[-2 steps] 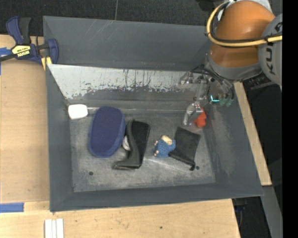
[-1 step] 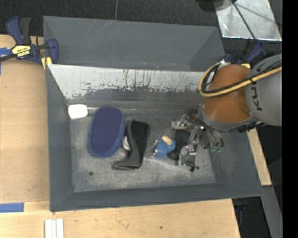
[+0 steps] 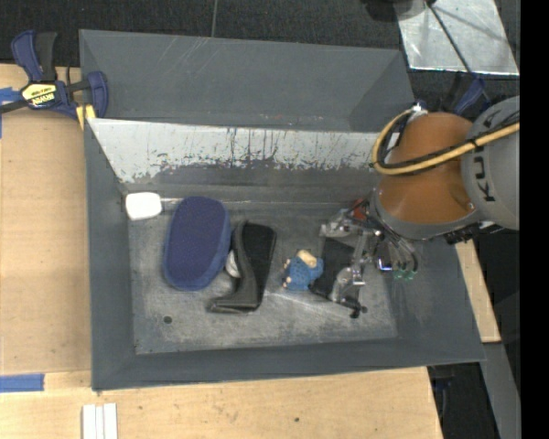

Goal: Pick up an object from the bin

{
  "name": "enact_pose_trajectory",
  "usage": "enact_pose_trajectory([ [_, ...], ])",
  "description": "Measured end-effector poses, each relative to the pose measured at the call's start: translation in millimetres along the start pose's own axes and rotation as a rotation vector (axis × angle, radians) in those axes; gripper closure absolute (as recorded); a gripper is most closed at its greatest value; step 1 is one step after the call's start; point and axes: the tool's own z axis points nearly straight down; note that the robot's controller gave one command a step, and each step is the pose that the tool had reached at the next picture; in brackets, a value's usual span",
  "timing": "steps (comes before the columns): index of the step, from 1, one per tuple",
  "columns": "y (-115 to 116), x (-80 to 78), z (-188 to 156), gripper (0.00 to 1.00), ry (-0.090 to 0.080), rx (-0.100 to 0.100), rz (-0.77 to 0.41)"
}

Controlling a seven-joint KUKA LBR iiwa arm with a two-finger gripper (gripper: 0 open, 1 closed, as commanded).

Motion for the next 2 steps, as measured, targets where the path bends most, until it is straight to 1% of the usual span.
enact_pose_trajectory([
  [1,-8.9,-6.0,-6.8,0.00,0.000,0.001,0.298],
  [2,-8.8,-8.1,27.1,0.00,0.002,0.000,0.441],
])
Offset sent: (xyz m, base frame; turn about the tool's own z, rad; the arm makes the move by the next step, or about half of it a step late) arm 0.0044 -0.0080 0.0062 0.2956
